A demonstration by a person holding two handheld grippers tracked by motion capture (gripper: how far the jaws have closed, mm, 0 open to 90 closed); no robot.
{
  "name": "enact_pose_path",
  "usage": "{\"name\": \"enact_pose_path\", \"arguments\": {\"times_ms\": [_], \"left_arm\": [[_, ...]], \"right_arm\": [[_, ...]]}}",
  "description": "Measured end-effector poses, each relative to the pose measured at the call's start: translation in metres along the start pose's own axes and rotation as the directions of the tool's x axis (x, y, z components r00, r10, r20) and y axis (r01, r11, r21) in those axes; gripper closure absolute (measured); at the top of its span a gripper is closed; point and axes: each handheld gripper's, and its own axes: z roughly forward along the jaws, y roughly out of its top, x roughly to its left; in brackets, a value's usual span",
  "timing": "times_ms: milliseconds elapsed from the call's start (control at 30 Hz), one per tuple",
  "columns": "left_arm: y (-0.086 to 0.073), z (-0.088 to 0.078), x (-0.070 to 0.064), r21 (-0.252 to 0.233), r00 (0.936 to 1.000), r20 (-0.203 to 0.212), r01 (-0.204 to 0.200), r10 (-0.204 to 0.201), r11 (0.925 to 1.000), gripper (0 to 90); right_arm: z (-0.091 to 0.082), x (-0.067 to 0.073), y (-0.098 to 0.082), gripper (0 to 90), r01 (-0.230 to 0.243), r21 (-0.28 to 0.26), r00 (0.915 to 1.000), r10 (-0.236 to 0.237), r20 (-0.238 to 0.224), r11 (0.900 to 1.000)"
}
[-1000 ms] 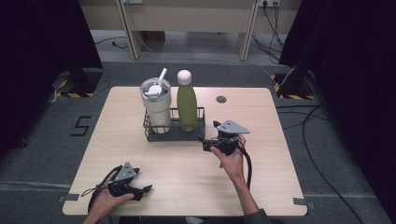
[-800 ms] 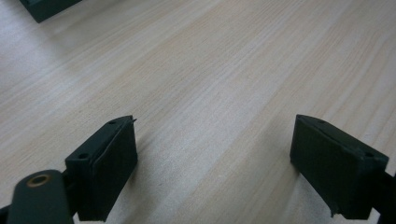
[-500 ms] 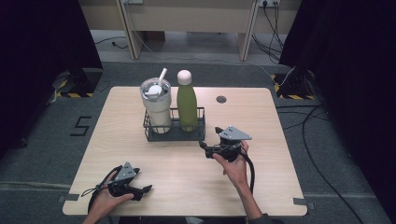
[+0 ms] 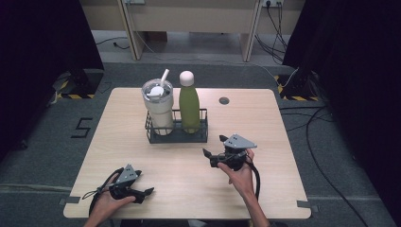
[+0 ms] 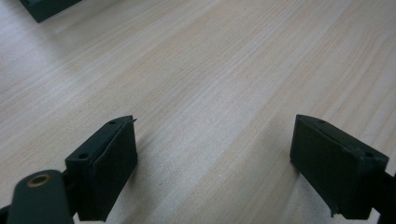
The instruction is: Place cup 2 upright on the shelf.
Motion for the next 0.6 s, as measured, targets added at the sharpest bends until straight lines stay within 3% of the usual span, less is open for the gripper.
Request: {"name": "enact_pose_path", "arguments": {"times_ms": [600], "left_arm": [[0.000,0.000,0.000,0.001,1.0000,0.002,0.000,0.000,1.0000,14.0]], "right_arm": [[-0.013,0.004,-0.020,16.4,0.005,0.051,0.9999,-0.006,0.012,0.999]]}}
